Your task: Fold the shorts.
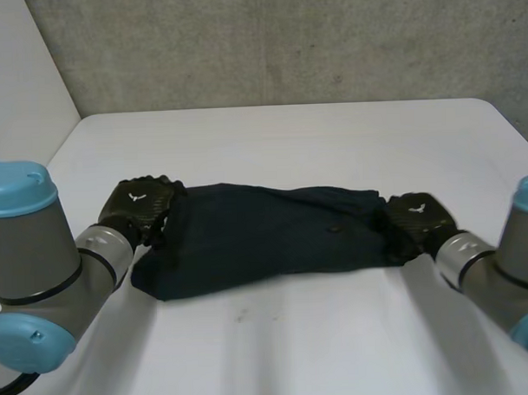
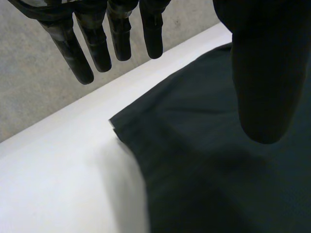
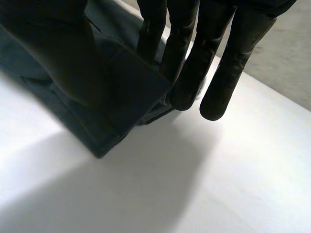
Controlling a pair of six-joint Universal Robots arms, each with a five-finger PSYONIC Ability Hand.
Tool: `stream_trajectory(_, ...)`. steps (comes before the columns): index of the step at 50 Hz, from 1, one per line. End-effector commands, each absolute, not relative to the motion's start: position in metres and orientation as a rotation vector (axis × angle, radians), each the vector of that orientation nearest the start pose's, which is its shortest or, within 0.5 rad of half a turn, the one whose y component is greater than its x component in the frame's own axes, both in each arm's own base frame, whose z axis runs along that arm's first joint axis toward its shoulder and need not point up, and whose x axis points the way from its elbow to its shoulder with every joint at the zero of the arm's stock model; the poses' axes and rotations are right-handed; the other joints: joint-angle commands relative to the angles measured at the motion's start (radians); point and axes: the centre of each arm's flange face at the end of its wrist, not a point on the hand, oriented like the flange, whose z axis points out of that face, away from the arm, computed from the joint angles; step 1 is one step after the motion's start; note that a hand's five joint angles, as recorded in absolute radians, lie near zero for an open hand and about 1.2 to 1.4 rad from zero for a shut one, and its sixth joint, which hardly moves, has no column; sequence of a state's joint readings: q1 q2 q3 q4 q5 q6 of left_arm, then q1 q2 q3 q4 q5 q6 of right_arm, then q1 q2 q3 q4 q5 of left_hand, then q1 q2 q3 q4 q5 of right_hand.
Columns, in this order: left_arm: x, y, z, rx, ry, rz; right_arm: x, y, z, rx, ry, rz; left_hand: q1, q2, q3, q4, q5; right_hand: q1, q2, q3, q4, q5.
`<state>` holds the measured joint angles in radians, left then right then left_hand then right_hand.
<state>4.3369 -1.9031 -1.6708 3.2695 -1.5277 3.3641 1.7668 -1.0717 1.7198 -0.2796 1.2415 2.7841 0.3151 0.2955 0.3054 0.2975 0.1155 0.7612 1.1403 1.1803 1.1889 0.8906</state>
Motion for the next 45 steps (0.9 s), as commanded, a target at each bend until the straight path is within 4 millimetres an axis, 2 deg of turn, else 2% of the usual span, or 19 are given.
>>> stream_trajectory(1, -0.246, -0.257, 0.2, 0.804, 2.469, -1.984, 0.182, -0.308, 0.157, -0.832, 2.347, -1.733, -0.019, 0.0, -0.01, -0.002, 0.006, 0.635, 0.256, 0.216, 0.207, 0.331)
stream_trajectory(8, -0.245, -0.257, 0.205, 0.799, 2.454, -2.007, 0.183, -0.305, 0.159, -0.937, 2.287, -1.695, -0.022, -0.003, -0.013, -0.005, 0.003, 0.635, 0.256, 0.216, 0.207, 0.331)
stream_trajectory(18, -0.245, -0.254, 0.202, 0.805, 2.467, -1.989, 0.181, -0.304, 0.157, -0.954, 2.3, -1.689, -0.025, -0.006, -0.016, -0.008, 0.0, 0.635, 0.256, 0.216, 0.207, 0.331)
stream_trajectory(20, -0.244, -0.255, 0.202, 0.802, 2.465, -1.991, 0.182, -0.303, 0.157, -0.961, 2.298, -1.692, -0.025, -0.006, -0.016, -0.008, 0.0, 0.432, 0.053, 0.013, 0.004, 0.128)
stream_trajectory(24, -0.244, -0.255, 0.2, 0.801, 2.47, -1.987, 0.182, -0.302, 0.151, -0.968, 2.304, -1.665, -0.025, -0.006, -0.016, -0.008, 0.0, 0.331, -0.048, -0.088, -0.097, 0.027)
stream_trajectory(27, -0.244, -0.255, 0.199, 0.8, 2.472, -1.983, 0.182, -0.302, 0.139, -0.958, 2.33, -1.615, -0.025, -0.006, -0.016, -0.008, 0.0, 0.123, -0.256, -0.296, -0.305, -0.181)
stream_trajectory(31, -0.244, -0.255, 0.199, 0.801, 2.475, -1.979, 0.181, -0.303, 0.132, -0.954, 2.345, -1.588, -0.025, -0.006, -0.016, -0.008, 0.0, 0.087, -0.292, -0.332, -0.341, -0.217)
stream_trajectory(40, -0.244, -0.255, 0.198, 0.803, 2.476, -1.979, 0.181, -0.307, 0.12, -0.957, 2.36, -1.567, -0.025, -0.006, -0.016, -0.008, 0.0, 0.143, -0.236, -0.276, -0.285, -0.161)
stream_trajectory(41, -0.244, -0.255, 0.198, 0.805, 2.476, -1.977, 0.181, -0.308, 0.121, -0.962, 2.358, -1.572, -0.028, -0.009, -0.018, -0.011, -0.003, 0.207, -0.172, -0.212, -0.221, -0.097)
stream_trajectory(42, -0.244, -0.255, 0.198, 0.803, 2.479, -1.975, 0.181, -0.31, 0.121, -0.969, 2.35, -1.59, -0.025, -0.006, -0.016, -0.008, 0.0, 0.475, 0.096, 0.056, 0.047, 0.171)
stream_trajectory(43, -0.244, -0.254, 0.198, 0.805, 2.477, -1.978, 0.181, -0.311, 0.121, -0.972, 2.346, -1.603, -0.025, -0.006, -0.016, -0.008, 0.0, 0.633, 0.254, 0.214, 0.206, 0.33)
stream_trajectory(45, -0.244, -0.254, 0.198, 0.805, 2.479, -1.976, 0.18, -0.314, 0.122, -0.977, 2.339, -1.638, -0.028, -0.009, -0.018, -0.011, -0.003, 0.635, 0.256, 0.216, 0.207, 0.331)
